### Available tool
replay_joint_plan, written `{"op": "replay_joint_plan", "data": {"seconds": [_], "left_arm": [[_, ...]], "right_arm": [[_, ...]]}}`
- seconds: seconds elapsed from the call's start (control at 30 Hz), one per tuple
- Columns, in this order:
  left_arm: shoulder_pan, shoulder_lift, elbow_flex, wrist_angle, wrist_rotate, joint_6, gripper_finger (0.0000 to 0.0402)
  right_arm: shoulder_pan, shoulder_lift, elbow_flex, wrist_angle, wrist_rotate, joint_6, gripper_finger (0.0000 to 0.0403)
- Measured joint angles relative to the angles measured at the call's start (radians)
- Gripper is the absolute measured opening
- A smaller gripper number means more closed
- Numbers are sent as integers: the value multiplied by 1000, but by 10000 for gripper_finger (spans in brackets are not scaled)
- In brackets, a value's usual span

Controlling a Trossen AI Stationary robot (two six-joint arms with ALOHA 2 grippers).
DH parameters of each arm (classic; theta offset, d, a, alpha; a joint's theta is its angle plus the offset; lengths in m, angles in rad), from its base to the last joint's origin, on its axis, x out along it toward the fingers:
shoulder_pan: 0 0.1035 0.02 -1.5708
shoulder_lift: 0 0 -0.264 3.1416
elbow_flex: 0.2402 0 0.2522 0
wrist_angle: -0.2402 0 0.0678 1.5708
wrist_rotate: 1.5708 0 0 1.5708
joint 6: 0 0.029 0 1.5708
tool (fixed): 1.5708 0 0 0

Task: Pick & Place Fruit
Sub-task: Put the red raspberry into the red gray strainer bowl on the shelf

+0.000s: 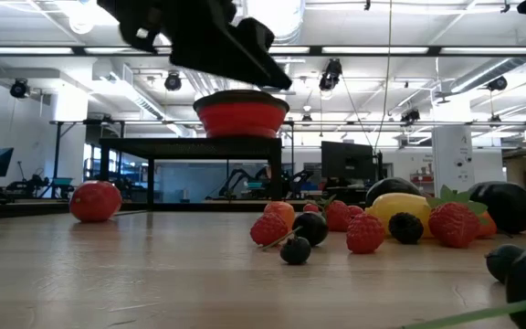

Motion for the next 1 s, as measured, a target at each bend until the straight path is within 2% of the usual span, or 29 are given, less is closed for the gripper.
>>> {"op": "replay_joint_plan", "data": {"seconds": [0.17,0.47,1.0], "left_arm": [[-22,11,-47,40,0,-4,232],[-64,116,-47,48,1,-5,232],[-69,257,-31,105,35,-6,232]], "right_arm": [[0,0,0,0,0,0,8],[0,0,0,0,0,-1,8],[0,0,0,0,0,0,8]]}}
